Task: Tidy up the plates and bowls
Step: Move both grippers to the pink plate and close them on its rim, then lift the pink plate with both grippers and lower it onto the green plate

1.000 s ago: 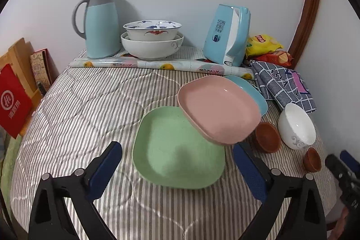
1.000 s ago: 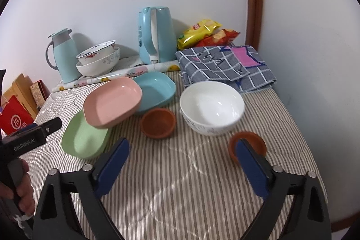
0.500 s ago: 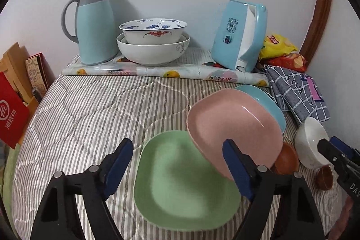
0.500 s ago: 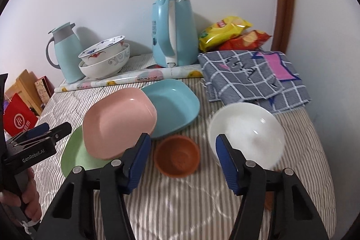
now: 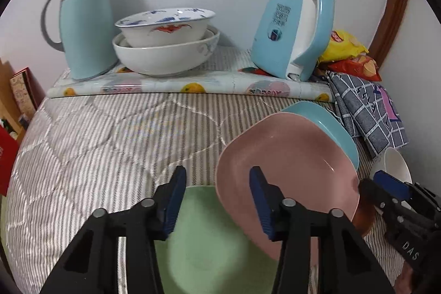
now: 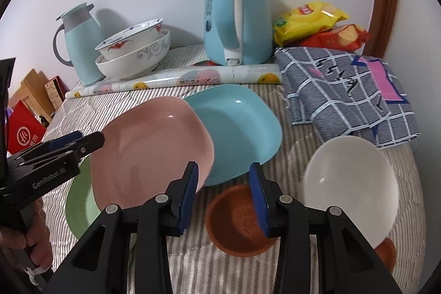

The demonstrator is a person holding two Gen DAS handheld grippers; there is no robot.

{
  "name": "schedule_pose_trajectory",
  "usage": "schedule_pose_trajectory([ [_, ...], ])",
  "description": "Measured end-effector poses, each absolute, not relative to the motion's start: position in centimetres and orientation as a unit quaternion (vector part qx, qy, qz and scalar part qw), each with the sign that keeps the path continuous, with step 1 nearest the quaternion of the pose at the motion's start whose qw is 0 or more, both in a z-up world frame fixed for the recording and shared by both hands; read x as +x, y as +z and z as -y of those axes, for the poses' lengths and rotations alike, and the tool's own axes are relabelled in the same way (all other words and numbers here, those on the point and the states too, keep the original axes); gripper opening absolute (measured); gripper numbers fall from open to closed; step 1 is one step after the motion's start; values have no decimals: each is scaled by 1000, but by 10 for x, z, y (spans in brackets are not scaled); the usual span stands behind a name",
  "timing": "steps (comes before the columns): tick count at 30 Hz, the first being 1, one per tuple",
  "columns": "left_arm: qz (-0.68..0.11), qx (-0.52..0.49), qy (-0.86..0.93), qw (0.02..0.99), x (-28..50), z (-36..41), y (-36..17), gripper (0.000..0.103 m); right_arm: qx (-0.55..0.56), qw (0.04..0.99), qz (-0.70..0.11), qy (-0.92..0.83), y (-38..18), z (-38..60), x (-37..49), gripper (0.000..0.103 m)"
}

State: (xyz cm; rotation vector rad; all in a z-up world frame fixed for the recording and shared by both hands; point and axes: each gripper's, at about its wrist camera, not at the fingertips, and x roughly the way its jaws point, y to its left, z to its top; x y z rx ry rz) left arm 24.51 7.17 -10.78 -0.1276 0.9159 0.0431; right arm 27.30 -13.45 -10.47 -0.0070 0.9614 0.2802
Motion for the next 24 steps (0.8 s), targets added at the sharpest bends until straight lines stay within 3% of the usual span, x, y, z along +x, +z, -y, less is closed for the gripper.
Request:
schedule_pose_trajectory([
  [6, -446, -68, 14, 892, 254, -71, -114, 36, -15, 871, -472, 137, -114, 125, 276, 36],
  [11, -453, -71, 0, 889, 261, -69, -120, 18, -6, 865, -481, 144, -120, 123, 281, 16],
  [13, -451, -72, 1, 889, 261, -69, -121, 10, -15, 866, -479, 143, -121, 119, 281, 13],
  [24, -445, -94, 8, 890, 243, -88, -111, 7, -21, 875, -464, 141, -112, 111, 276, 9],
])
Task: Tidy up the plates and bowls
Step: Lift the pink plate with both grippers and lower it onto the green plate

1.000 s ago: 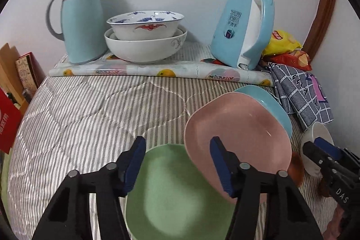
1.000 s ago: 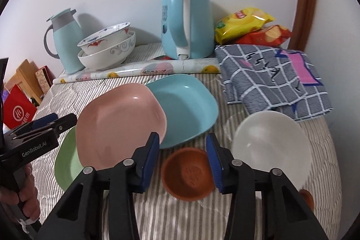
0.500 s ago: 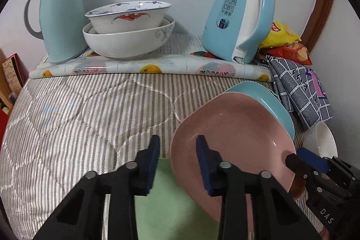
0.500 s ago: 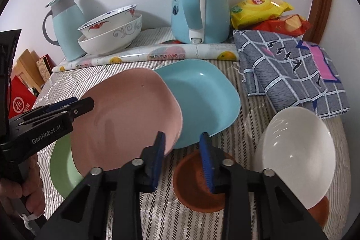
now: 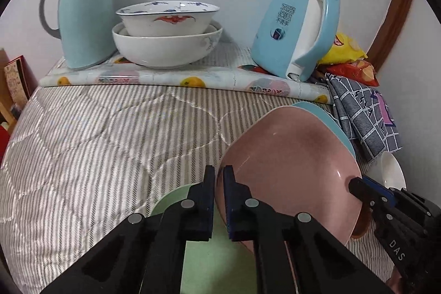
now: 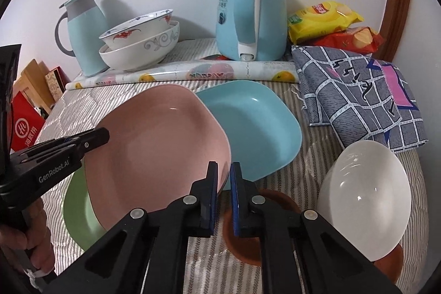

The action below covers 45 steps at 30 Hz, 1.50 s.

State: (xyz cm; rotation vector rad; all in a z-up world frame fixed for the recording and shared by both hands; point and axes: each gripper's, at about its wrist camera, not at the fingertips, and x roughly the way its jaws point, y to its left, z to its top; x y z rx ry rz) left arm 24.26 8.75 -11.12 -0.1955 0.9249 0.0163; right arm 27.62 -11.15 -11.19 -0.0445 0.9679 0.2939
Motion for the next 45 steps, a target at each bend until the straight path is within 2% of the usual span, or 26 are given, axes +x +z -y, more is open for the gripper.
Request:
schedule_pose_trajectory([
  [20, -442, -113, 48, 888, 187, -130, -101, 7, -38, 867, -462, 183, -103, 70, 242, 7],
  [36, -471, -133, 57, 870, 173, -137, -125, 7, -49, 855, -482, 186, -126, 59, 240, 7],
  [39, -475, -140, 56, 867, 174, -138, -128, 7, -49, 854, -483, 187, -126, 58, 241, 9],
  [42, -480, -138, 55, 865, 174, -138, -129, 7, -50, 858, -473, 191, -120, 60, 237, 17],
  [44, -484, -139, 56, 862, 174, -137, -130, 7, -41, 861, -472, 187, -115, 65, 234, 35],
  [45, -485, -138, 54, 862, 173, -137, -129, 7, -38, 862, -470, 186, -113, 67, 232, 35],
])
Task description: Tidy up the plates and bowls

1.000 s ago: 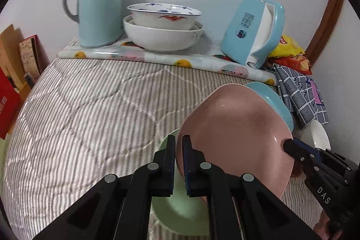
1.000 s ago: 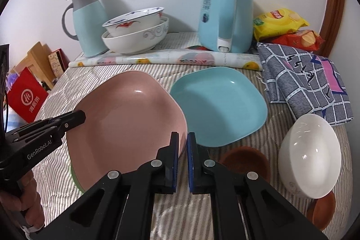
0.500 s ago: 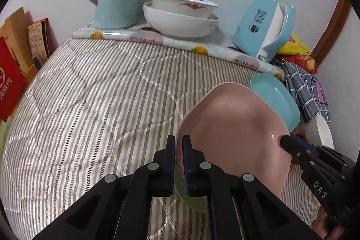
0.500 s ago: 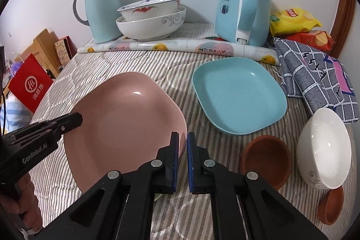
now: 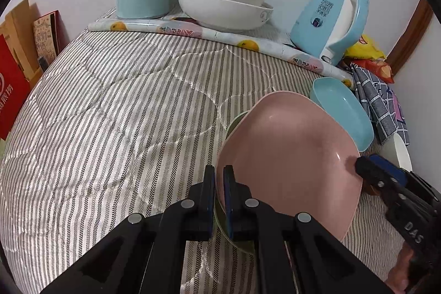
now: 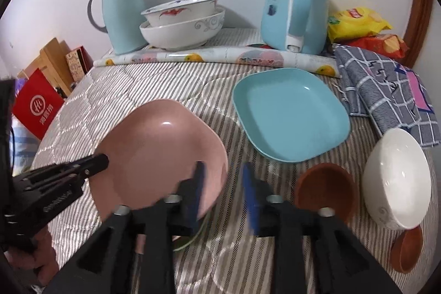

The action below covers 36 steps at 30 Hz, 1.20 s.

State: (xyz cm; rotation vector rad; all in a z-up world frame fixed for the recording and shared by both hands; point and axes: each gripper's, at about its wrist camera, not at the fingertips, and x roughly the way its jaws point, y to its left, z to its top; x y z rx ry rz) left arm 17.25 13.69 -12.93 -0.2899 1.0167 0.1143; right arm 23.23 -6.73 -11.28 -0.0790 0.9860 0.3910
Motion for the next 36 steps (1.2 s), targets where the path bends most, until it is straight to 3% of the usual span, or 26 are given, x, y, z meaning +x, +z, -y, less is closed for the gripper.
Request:
schedule_pose_trajectory([
  [14, -496, -139, 38, 857, 152, -131, -124, 10, -20, 856, -481, 187, -116, 79, 208, 35],
  [18, -484, -136, 47, 863, 144, -130, -116, 26, -16, 861, -469, 196, -114, 75, 203, 32],
  [27, -458, -132, 50, 878, 125, -128, -95, 29, -26, 870, -454, 192, -102, 73, 190, 30],
  [32, -444, -131, 60, 884, 117, -126, -85, 40, -18, 880, -438, 182, -85, 88, 178, 43],
  [36, -429, -124, 67, 892, 112, -119, -74, 56, -10, 893, -417, 168, -72, 107, 169, 52],
])
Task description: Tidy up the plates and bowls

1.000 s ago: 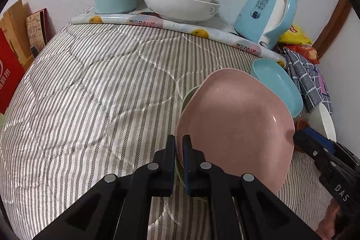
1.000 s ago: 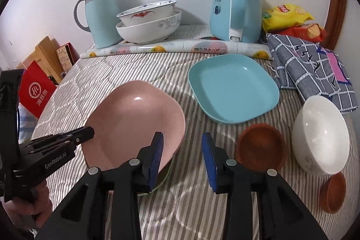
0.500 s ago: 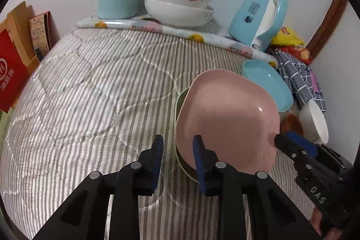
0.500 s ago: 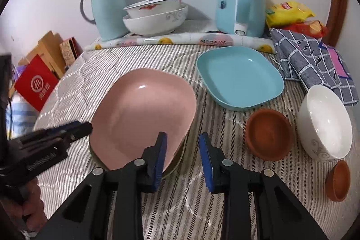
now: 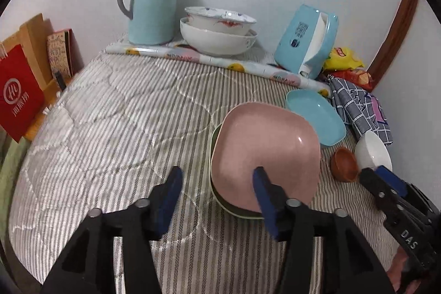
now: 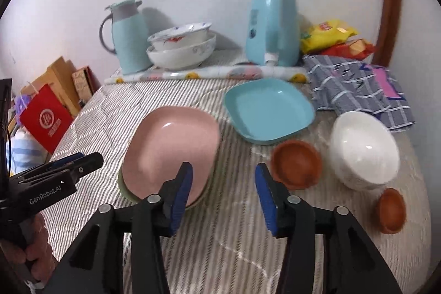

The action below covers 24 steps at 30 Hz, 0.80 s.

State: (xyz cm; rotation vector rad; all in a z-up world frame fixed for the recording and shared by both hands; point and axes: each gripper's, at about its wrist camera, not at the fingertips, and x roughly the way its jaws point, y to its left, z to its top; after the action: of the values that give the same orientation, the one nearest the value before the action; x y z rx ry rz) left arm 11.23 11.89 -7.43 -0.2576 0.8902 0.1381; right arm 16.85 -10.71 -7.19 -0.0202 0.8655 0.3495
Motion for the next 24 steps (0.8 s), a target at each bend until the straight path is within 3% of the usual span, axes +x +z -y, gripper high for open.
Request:
schedule_pose_trajectory([
  [2, -419, -115, 71, 898, 110, -114, -67, 58, -9, 900, -407, 158, -66, 118, 164, 58],
  [6, -403, -111, 78, 905, 108, -109, -53, 65, -8, 906, -399, 141, -58, 137, 161, 59],
  [17, -386, -111, 105, 910, 119, -112, -39, 65, 19, 895, -408, 177, -60, 145, 164, 58],
  [22, -395, -108, 103, 906, 134, -115, -47, 65, 6, 881, -427, 205, -75, 123, 175, 39],
  [24, -400, -103, 105, 905, 140, -116, -51, 65, 5, 875, -434, 215, -81, 114, 180, 37],
])
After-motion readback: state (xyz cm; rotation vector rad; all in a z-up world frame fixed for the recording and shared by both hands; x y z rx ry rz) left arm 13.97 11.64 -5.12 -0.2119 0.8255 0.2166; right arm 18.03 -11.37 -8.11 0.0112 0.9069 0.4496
